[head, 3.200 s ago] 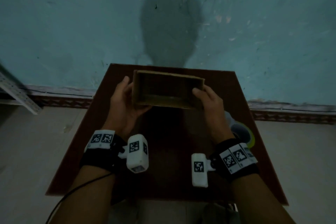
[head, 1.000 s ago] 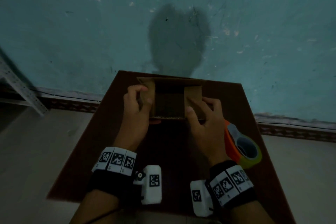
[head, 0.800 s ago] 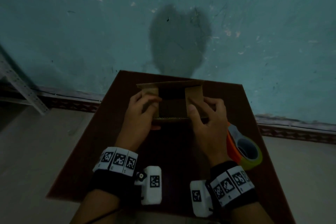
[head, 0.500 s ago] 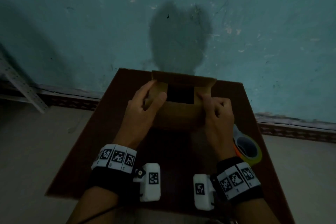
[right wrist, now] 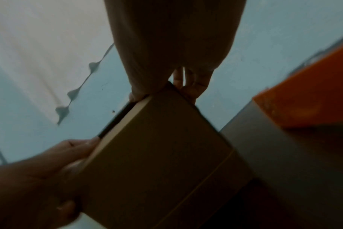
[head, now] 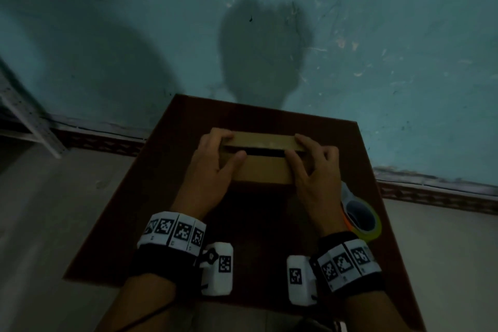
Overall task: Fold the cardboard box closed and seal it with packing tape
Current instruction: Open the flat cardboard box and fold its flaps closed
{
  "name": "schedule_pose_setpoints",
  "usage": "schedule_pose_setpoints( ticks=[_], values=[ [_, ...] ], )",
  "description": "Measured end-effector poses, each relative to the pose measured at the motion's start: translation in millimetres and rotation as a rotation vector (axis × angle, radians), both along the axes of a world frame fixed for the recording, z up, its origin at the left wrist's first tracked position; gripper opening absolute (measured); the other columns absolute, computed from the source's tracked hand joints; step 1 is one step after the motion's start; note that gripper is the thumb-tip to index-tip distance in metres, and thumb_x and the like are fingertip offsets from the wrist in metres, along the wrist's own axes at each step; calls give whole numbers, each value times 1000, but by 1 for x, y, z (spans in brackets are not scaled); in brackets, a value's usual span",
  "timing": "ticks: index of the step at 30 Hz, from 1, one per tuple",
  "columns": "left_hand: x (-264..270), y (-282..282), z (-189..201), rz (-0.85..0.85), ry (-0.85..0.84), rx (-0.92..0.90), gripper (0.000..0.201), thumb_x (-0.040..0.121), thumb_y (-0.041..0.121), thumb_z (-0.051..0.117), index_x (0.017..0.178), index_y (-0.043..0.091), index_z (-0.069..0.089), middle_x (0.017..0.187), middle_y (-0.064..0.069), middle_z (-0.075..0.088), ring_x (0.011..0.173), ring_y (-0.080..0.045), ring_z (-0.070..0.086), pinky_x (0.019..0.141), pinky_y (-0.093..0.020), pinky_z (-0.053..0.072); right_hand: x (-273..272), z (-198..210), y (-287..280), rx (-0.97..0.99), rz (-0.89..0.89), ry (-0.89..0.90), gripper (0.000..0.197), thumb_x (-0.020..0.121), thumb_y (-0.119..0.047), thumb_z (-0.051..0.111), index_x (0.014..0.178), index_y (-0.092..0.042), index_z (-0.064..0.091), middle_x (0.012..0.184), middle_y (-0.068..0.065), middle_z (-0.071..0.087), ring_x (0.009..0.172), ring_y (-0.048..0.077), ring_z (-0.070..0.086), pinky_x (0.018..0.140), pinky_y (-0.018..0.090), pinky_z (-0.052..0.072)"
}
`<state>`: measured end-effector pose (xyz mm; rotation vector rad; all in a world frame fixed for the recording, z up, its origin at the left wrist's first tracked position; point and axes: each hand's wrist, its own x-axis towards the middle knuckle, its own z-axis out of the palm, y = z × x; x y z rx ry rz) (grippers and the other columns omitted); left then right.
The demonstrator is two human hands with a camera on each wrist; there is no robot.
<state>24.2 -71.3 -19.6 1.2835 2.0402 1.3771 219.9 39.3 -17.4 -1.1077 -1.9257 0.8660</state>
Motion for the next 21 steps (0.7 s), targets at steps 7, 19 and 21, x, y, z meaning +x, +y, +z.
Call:
schedule_pose_setpoints(
  ticks=[7,19,21],
  values=[
    [3,5,-6,68,108,-41,34,105,49,56,134,31,56,141,5,55,128,-24,55,107,-50,50,0,-1,2,46,-65,-36,33,106,-40,57,139,-43,62,125,0,46,95,-7,49,77,8,39],
    [30,42,2,222,172,-132,19,110,44,46,114,28,55,127,2,65,115,-26,57,85,-43,47,6,-2,17,12,-90,-113,47,105,-37,60,150,-24,56,135,2,48,108,8,53,90,22,47],
    [30,40,1,233,174,-125,20,110,44,47,114,27,56,125,2,65,114,-25,57,84,-42,46,9,0,16,-23,-75,-105,53,106,-37,59,156,-23,48,143,1,47,116,7,49,96,26,43]
  ],
)
